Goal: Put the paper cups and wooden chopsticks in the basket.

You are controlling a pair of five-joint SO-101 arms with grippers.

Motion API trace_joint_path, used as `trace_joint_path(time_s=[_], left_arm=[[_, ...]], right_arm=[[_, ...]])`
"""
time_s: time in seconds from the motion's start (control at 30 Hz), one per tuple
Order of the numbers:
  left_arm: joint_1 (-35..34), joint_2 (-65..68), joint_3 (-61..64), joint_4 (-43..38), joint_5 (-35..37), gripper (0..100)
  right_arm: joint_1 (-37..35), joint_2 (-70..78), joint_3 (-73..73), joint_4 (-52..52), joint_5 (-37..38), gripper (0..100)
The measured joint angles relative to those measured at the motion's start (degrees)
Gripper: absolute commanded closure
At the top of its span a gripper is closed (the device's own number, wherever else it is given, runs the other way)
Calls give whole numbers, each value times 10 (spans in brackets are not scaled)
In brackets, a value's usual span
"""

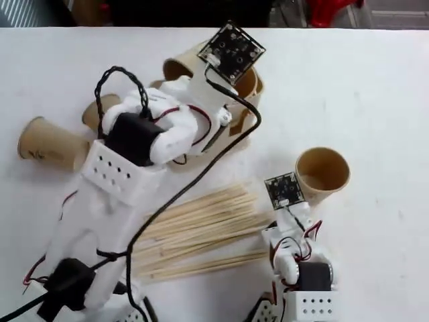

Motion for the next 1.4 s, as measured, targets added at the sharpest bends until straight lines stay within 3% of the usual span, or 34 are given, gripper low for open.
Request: trace_joint_path(time_s=[0.13,0.5,0.9,1.17,1.3,1.4], left_arm=[[-1,26,0,0,-4,885],[-8,69,0,-4,-4,884],[-7,67,0,-129,-4,880],[-8,44,0,-149,-4,884],[-52,15,-1,-129,5,883],[-132,14,-1,-76,53,880]], right_arm=[[-1,0,0,0,0,980],[0,0,0,0,0,980],[0,0,0,0,0,980],[0,0,0,0,0,980],[0,0,0,0,0,980],[0,0,0,0,0,980]])
